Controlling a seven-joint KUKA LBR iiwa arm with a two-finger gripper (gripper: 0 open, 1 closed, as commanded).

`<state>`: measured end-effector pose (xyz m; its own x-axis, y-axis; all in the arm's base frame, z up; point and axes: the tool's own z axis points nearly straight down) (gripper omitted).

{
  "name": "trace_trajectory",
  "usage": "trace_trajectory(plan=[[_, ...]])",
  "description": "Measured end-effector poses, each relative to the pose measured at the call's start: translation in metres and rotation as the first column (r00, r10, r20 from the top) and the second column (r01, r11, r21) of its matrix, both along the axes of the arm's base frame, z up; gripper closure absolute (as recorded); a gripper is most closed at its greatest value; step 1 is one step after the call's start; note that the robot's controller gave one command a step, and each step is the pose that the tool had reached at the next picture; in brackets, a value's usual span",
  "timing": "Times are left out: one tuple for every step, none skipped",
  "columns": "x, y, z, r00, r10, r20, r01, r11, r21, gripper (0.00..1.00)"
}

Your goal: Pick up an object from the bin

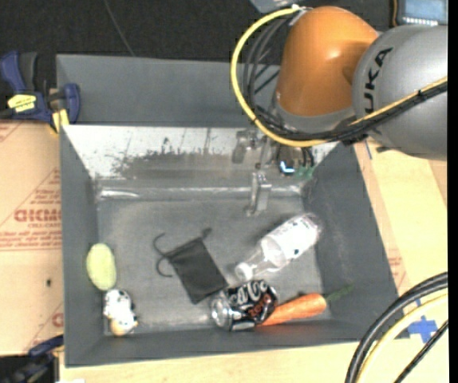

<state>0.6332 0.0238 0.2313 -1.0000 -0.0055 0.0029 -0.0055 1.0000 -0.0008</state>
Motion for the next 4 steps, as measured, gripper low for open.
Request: trace_trajectory(plan=[[0.001,0.0,0.005,1.0,0.0,0.007,0.0,1.0,0.001,0.0],[-0.024,-0.013,-0.041,1.0,0.023,0.012,-0.023,1.0,-0.001,0.0],[-0.039,-0.036,-0.067,0.989,0.151,-0.001,-0.151,0.989,0.001,0.0],[-0.028,-0.037,-0.091,0.984,0.176,0.024,-0.176,0.984,-0.005,0.0]])
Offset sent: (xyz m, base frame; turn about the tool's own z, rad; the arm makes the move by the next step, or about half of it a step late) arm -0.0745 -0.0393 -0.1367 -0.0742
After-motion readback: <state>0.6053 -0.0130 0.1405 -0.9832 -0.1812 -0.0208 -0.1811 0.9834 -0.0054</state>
